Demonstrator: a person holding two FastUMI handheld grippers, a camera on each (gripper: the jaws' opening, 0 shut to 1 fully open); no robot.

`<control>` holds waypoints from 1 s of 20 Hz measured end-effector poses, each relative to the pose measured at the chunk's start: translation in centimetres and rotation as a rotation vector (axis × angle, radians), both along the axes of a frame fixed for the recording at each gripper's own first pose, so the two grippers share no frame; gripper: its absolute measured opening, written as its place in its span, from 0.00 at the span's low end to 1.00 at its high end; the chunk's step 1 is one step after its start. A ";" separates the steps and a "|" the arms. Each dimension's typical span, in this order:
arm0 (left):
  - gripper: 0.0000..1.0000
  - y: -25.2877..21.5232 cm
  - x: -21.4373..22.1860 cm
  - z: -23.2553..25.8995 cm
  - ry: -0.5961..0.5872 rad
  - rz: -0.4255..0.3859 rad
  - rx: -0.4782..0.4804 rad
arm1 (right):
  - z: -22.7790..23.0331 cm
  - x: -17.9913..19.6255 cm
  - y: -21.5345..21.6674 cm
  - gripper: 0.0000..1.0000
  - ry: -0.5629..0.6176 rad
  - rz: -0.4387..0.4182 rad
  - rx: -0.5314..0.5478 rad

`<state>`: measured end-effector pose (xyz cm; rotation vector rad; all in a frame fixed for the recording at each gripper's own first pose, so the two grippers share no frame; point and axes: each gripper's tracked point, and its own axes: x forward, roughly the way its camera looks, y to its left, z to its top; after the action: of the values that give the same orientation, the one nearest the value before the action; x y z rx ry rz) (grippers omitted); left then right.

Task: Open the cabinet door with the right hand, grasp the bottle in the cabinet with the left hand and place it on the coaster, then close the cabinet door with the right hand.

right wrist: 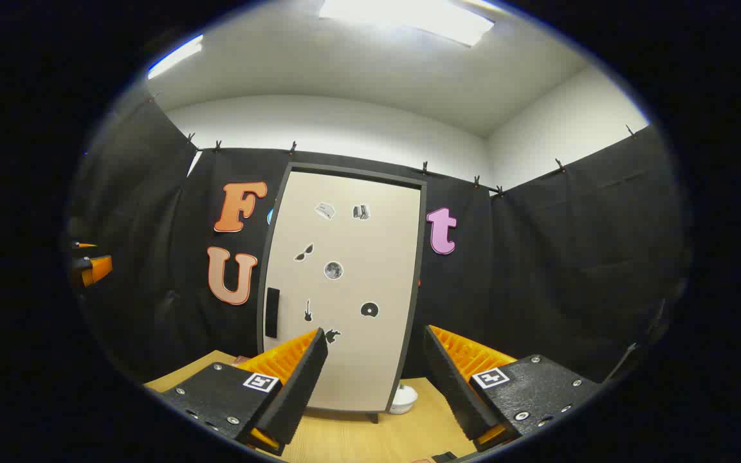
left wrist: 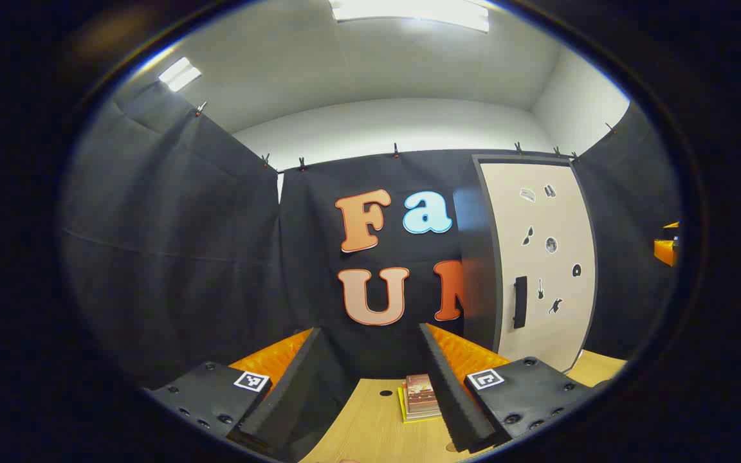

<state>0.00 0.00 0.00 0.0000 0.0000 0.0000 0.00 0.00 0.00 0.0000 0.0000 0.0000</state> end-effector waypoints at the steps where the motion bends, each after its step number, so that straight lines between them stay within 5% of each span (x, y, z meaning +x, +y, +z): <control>1: 0.93 0.0 0.0 -0.1 0.009 -0.008 -0.011 | -0.5 -0.1 -0.1 0.99 0.013 -0.007 0.002; 4: 0.93 1.3 0.2 -0.5 0.024 0.027 0.000 | -0.8 -0.6 -0.1 0.94 0.027 -0.017 0.019; 9: 0.95 7.9 0.1 3.8 -0.010 0.068 -0.188 | 0.9 0.0 -0.5 0.99 0.009 -0.023 0.007; 13: 0.96 14.6 -1.1 6.7 -0.062 0.221 -0.051 | 1.8 0.7 0.3 0.95 -0.004 0.004 0.018; 20: 0.93 14.7 -2.7 7.8 -0.082 0.223 -0.025 | 1.9 1.9 2.6 0.95 0.005 0.042 0.018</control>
<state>-2.73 14.72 7.79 -0.0252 -0.0824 0.2234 1.90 2.58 1.95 0.0183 0.0049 0.0417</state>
